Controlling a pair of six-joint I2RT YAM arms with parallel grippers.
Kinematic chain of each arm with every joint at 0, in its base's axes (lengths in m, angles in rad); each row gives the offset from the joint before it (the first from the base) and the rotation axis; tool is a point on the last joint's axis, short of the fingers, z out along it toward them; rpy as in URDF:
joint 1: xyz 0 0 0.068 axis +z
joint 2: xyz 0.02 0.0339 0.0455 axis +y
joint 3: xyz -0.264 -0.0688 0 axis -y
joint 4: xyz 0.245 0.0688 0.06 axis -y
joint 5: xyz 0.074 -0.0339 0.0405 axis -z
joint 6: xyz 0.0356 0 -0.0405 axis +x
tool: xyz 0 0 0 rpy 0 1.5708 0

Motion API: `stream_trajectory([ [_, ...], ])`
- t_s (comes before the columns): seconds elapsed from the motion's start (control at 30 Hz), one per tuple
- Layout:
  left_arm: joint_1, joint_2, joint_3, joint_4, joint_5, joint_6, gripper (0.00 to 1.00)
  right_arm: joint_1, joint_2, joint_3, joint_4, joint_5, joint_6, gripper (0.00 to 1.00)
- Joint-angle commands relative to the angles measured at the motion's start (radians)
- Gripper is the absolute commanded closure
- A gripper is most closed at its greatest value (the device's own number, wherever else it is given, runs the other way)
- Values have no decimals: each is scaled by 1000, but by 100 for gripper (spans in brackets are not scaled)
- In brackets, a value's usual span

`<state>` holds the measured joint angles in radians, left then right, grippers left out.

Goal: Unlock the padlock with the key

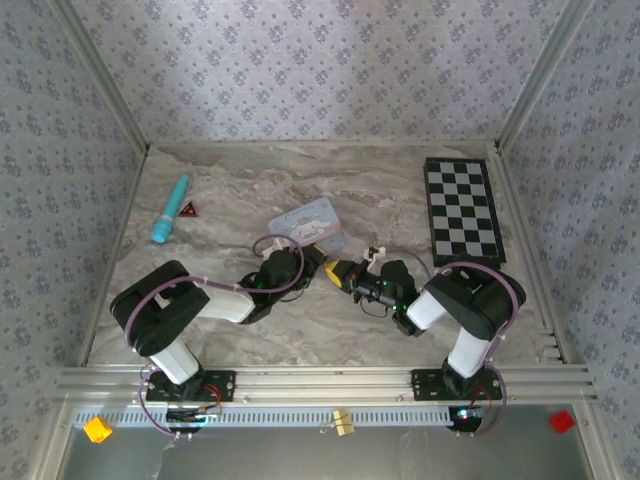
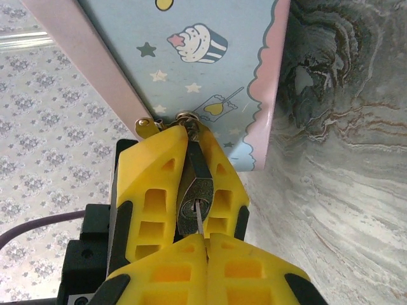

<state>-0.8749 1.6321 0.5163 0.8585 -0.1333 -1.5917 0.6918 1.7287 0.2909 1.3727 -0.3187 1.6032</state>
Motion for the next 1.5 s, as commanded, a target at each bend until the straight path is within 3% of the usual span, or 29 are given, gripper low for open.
stream_trajectory([
  [0.0,-111,-57,65,125,242,-18,100,-51,16,32,22,37,-30,100],
  [0.13,-111,-58,64,117,242,-17,100,-100,-4,17,23,14,-38,100],
  [0.4,-111,-57,91,114,257,-9,100,-95,29,31,23,4,-21,100],
  [0.63,-111,-69,80,92,248,-2,100,-180,2,12,22,-61,-26,100],
  [0.93,-108,-69,94,79,255,8,100,-179,20,9,22,-79,-33,100],
  [1.17,-108,-69,88,76,241,8,100,-106,3,36,22,-43,-34,100],
  [1.47,-87,-79,78,34,202,22,100,47,-42,-22,23,122,-51,100],
])
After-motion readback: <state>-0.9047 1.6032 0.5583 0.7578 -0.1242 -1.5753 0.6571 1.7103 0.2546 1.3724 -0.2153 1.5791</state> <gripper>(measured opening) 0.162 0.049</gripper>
